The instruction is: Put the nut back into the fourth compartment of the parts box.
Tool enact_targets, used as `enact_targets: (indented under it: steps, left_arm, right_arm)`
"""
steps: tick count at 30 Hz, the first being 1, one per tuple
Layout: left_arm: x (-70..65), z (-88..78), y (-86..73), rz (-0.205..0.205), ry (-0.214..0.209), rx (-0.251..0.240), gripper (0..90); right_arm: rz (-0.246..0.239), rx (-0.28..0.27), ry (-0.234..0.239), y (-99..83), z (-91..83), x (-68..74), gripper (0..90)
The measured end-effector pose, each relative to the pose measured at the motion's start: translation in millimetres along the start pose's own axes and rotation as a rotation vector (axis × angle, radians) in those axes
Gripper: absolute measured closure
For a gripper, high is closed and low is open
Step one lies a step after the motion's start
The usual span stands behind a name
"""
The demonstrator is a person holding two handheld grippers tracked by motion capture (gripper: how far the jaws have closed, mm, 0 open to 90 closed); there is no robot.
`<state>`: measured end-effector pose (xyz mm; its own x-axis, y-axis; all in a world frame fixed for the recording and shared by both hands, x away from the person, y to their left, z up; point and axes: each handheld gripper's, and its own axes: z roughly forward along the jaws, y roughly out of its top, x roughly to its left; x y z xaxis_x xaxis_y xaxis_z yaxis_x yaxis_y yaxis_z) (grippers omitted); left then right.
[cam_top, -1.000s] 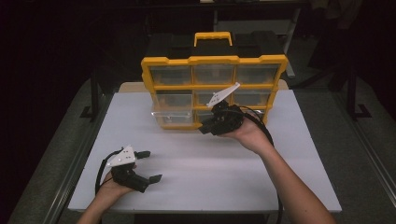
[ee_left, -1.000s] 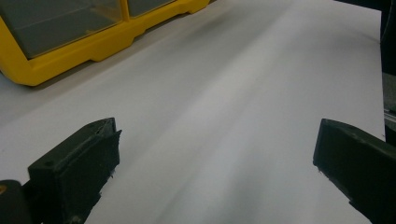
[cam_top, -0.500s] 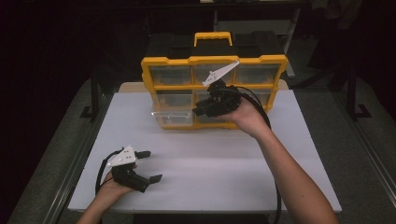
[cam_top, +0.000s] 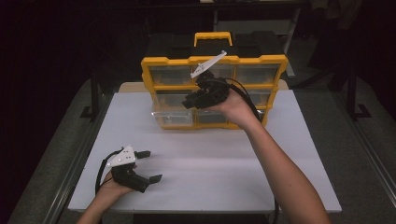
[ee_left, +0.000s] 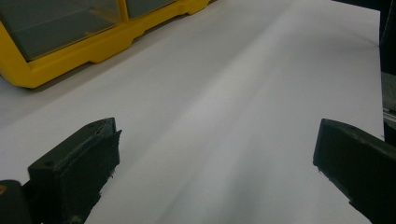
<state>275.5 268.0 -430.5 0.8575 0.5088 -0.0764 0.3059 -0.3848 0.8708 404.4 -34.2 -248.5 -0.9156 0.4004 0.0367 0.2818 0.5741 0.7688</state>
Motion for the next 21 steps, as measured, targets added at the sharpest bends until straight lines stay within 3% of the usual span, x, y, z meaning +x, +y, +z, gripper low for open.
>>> enact_targets:
  steps: [7, 17, 20, 21]
  left_arm:
    - [-0.1, 0.0, -0.1, -0.005, -0.001, -0.008, 0.5]
    - [0.2, -0.1, -0.1, -0.005, -0.006, -0.006, 0.5]
    - [0.2, 0.3, -0.6, -0.013, -0.011, -0.002, 0.5]
    - [0.1, 0.4, -0.8, -0.017, -0.012, -0.002, 0.5]
  right_arm:
    - [0.008, 0.013, -0.001, 1.6, 12.2, -3.4, 68.2]
    - [0.013, -0.039, -0.013, -2.4, 3.8, -5.6, 39.6]
    - [0.050, -0.056, -0.021, -7.8, -3.6, -2.8, 33.5]
    - [0.031, -0.070, -0.033, -11.5, -5.5, -3.3, 31.3]
